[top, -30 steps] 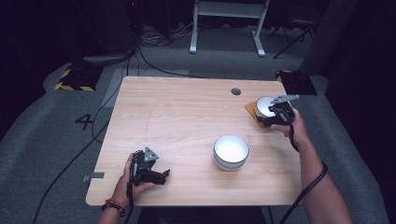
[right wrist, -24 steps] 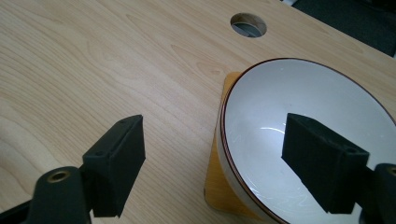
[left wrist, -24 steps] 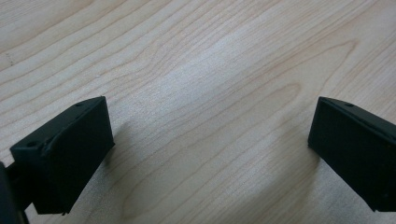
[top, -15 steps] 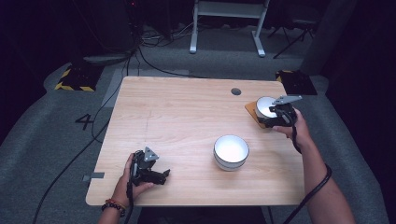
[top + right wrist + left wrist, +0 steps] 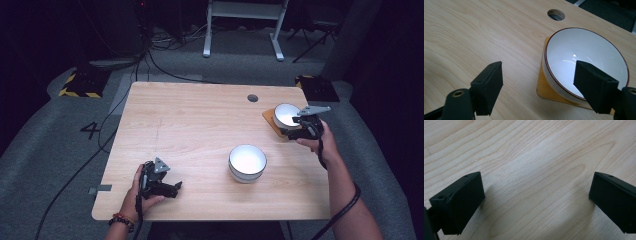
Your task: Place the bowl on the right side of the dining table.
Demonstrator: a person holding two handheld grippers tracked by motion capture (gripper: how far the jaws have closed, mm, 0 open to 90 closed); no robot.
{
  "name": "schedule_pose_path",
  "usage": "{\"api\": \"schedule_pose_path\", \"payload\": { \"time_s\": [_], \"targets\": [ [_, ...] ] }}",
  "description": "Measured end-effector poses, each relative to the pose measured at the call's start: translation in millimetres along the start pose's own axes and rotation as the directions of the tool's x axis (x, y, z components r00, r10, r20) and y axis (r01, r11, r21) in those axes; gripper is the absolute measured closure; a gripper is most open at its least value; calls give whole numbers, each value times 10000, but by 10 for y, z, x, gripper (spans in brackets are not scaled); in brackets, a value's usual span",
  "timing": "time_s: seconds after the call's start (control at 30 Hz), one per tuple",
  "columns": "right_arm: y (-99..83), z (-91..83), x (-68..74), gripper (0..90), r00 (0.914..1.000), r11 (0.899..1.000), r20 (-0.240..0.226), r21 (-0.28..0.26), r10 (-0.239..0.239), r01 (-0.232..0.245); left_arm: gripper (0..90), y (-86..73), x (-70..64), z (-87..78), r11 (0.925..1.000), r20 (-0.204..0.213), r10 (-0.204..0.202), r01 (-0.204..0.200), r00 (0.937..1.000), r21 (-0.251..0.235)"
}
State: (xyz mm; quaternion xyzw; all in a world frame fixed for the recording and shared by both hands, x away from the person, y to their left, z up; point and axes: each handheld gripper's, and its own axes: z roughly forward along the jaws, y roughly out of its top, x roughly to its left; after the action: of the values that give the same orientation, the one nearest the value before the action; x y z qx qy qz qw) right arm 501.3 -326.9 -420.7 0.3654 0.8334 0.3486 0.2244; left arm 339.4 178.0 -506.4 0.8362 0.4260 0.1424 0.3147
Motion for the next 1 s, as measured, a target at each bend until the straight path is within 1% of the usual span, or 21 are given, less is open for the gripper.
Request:
{"api": "schedule_pose_path", "payload": {
  "time_s": [0.03, 0.07, 0.1, 0.2, 0.23, 0.3, 0.33, 0.37, 0.47, 0.5, 0.6, 0.67, 0.7, 0.83, 1.0],
  "targets": [
    [0, 0, 0, 236, 10000, 10000, 0, 0, 0, 0, 1, 0, 0, 0, 10000, -1, 0, 0, 10000, 0],
    [-3, -10, 11, 237, 10000, 9999, 8, 31, 98, -98, 1, 0, 0, 0, 10000, -1, 0, 0, 10000, -7],
    [-12, -21, 11, 237, 10000, 10000, 44, 21, 24, -24, 1, 0, 0, 0, 10000, 1, -3, 3, 10000, -2],
    [-16, -48, 28, 238, 10000, 10000, 15, 0, 29, -29, 1, 0, 0, 0, 10000, 2, -1, 1, 10000, -1],
    [-20, -57, 24, 238, 9999, 9999, 30, -4, -108, 108, 1, 0, -1, 0, 10000, 0, -9, 9, 10000, -2],
    [-21, -79, 44, 238, 10000, 10000, 13, -32, -81, 81, 1, 0, 0, 0, 10000, 2, -5, 5, 10000, 0],
    [-22, -87, 43, 238, 9999, 9998, 25, -56, -171, 171, 1, 0, 0, 0, 10000, 2, -4, 4, 10000, -3],
    [-23, -103, 57, 238, 9999, 9999, 20, -29, -112, 112, 1, 0, 0, 0, 10000, 1, -7, 7, 10000, -1],
    [-32, -133, 78, 238, 9997, 9996, 9, -62, -258, 258, 1, 0, -1, 1, 10000, 3, -11, 11, 10000, -5],
    [-37, -148, 96, 238, 9997, 9997, 11, -31, -246, 246, 1, 0, 0, 0, 10000, -1, -1, 1, 10000, -2],
    [-61, -191, 139, 237, 9992, 9991, -32, -63, -411, 411, 1, 0, 0, 0, 10000, 0, -7, 7, 10000, -3],
    [-62, -201, 154, 237, 9993, 9993, -21, -24, -386, 386, 1, 0, 0, 0, 10000, 2, -8, 8, 10000, -4],
    [-68, -211, 159, 237, 9984, 9984, -17, -22, -563, 563, 1, 0, 0, 0, 10000, 2, -10, 10, 10000, -5],
    [-66, -263, 218, 236, 9978, 9978, -74, -78, -660, 660, 1, 0, 0, 0, 10000, 2, -10, 10, 10000, -4],
    [-58, -315, 276, 234, 9955, 9955, -84, -91, -939, 939, 1, 0, 0, 0, 10000, 3, -11, 11, 10000, -2]
  ]
}}
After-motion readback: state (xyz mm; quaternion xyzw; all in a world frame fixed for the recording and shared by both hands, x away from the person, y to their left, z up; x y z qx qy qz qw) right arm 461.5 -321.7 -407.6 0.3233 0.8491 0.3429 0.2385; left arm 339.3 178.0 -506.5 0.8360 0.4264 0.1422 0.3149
